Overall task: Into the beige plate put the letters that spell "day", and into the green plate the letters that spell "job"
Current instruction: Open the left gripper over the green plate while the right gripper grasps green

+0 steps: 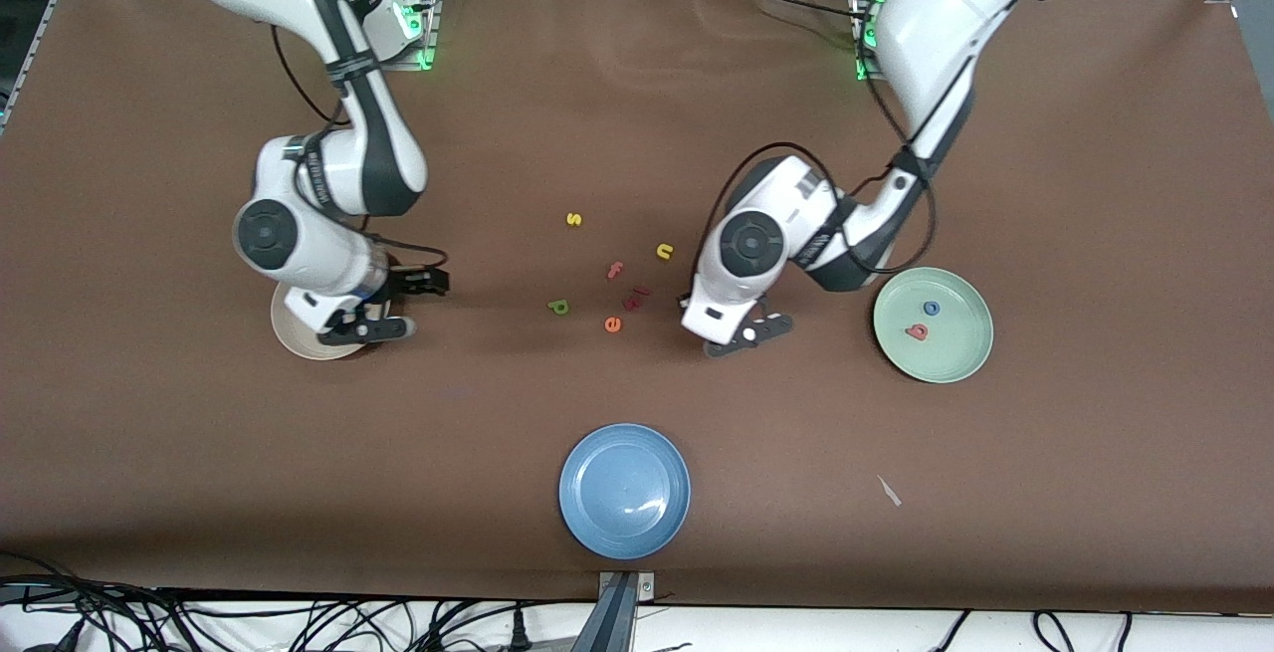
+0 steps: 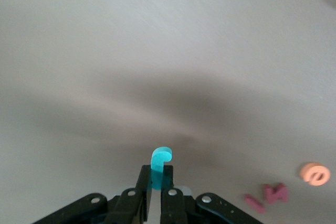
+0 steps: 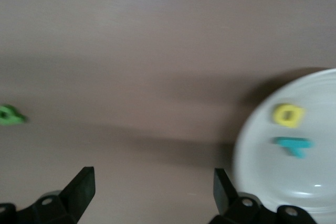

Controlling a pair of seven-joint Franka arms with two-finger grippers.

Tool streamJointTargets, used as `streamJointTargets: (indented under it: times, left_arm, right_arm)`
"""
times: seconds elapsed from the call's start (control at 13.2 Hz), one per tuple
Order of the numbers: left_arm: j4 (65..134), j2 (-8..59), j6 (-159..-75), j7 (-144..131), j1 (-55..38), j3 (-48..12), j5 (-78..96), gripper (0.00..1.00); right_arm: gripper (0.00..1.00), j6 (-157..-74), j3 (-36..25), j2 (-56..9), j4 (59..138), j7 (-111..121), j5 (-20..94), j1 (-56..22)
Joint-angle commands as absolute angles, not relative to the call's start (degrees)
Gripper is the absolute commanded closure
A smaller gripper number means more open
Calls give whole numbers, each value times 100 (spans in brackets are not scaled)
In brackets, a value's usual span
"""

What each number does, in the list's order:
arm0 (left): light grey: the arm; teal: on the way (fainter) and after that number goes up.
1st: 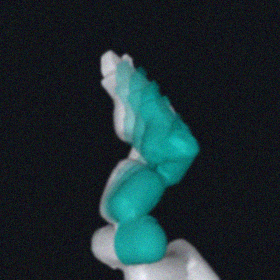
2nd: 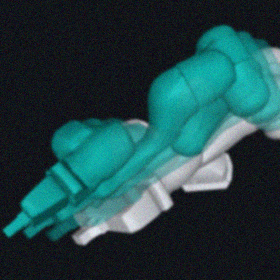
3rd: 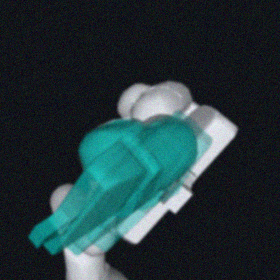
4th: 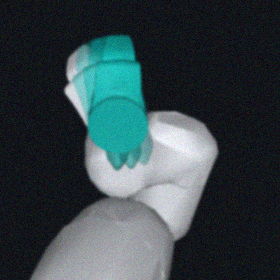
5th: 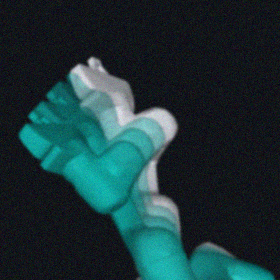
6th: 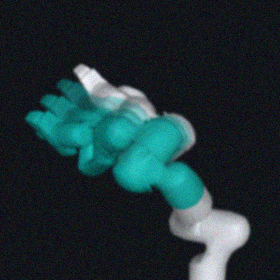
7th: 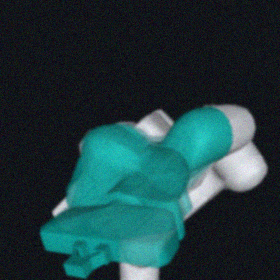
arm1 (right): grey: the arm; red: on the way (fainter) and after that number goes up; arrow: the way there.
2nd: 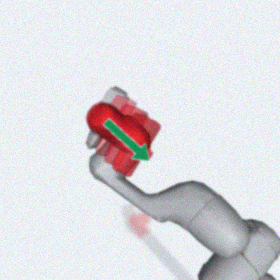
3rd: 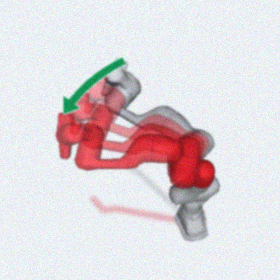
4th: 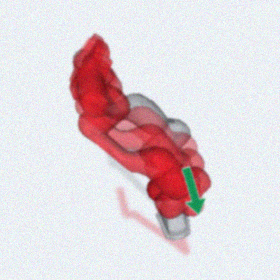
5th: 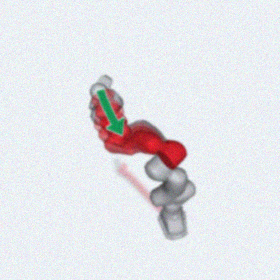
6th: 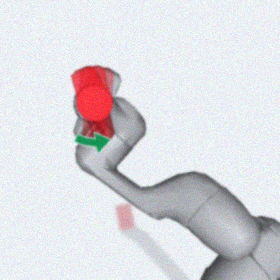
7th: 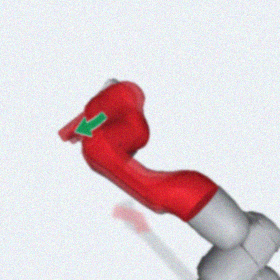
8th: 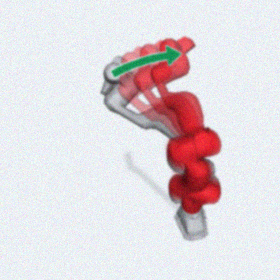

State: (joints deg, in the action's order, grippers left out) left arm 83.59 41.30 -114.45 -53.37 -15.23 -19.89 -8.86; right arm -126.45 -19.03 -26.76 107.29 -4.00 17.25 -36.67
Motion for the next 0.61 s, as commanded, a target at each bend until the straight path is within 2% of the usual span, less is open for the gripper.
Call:
streamJointTargets:
  times: [0.0,0.3,0.53]
  left_arm:
    - [8499,3657,-10725,-3847,-891,-1986,-870,100]
    - [8551,3533,-10371,-1929,138,-1960,-879,100]
    - [8613,3778,-10450,-794,913,-1907,-1168,100]
  right_arm:
    - [0,-12594,-1960,-3119,10179,-1245,1854,-4173]
    - [0,-12595,-1662,-3883,9231,-2484,1872,-4421]
    - [0,-12699,-1460,-4297,8755,-2567,1968,-4412]
